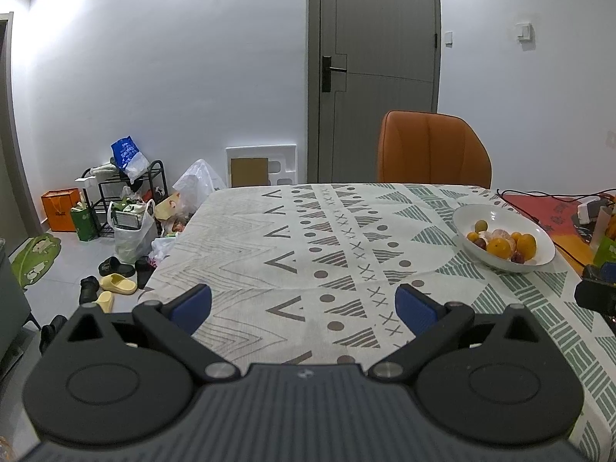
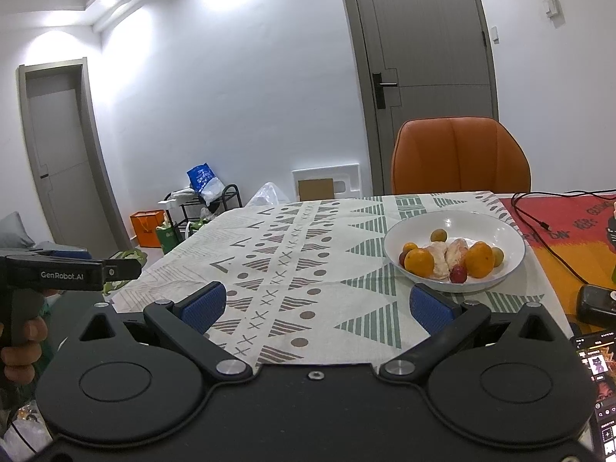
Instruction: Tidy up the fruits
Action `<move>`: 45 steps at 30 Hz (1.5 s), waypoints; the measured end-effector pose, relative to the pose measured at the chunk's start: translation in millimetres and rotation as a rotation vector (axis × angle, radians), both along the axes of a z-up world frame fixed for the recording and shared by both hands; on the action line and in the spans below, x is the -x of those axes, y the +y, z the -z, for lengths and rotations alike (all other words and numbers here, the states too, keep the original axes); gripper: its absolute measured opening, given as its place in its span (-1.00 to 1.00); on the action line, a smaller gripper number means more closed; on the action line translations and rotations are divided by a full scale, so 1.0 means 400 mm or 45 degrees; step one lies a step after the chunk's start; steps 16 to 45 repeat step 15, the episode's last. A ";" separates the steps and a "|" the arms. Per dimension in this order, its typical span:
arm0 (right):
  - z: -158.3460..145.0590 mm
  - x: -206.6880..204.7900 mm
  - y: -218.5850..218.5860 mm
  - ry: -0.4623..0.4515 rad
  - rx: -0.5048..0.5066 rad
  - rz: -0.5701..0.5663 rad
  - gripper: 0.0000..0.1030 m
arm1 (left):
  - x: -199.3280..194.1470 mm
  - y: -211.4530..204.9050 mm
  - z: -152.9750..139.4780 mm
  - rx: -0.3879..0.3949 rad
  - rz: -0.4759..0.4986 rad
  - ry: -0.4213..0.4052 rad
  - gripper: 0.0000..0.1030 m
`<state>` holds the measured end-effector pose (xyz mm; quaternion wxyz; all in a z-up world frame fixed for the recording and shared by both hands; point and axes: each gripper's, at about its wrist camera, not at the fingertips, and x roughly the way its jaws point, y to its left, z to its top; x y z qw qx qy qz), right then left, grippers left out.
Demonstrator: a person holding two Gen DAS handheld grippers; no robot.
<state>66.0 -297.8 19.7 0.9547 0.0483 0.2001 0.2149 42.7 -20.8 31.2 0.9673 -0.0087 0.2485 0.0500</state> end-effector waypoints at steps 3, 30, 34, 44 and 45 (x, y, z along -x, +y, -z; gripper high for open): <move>0.000 0.000 0.000 0.002 0.000 0.001 1.00 | 0.001 -0.003 0.002 -0.004 0.009 -0.002 0.96; 0.005 -0.001 -0.002 0.007 -0.002 0.003 1.00 | 0.002 -0.004 0.007 0.004 0.016 0.006 0.96; 0.005 -0.001 -0.002 0.007 -0.002 0.003 1.00 | 0.002 -0.004 0.007 0.004 0.016 0.006 0.96; 0.005 -0.001 -0.002 0.007 -0.002 0.003 1.00 | 0.002 -0.004 0.007 0.004 0.016 0.006 0.96; 0.005 -0.001 -0.002 0.007 -0.002 0.003 1.00 | 0.002 -0.004 0.007 0.004 0.016 0.006 0.96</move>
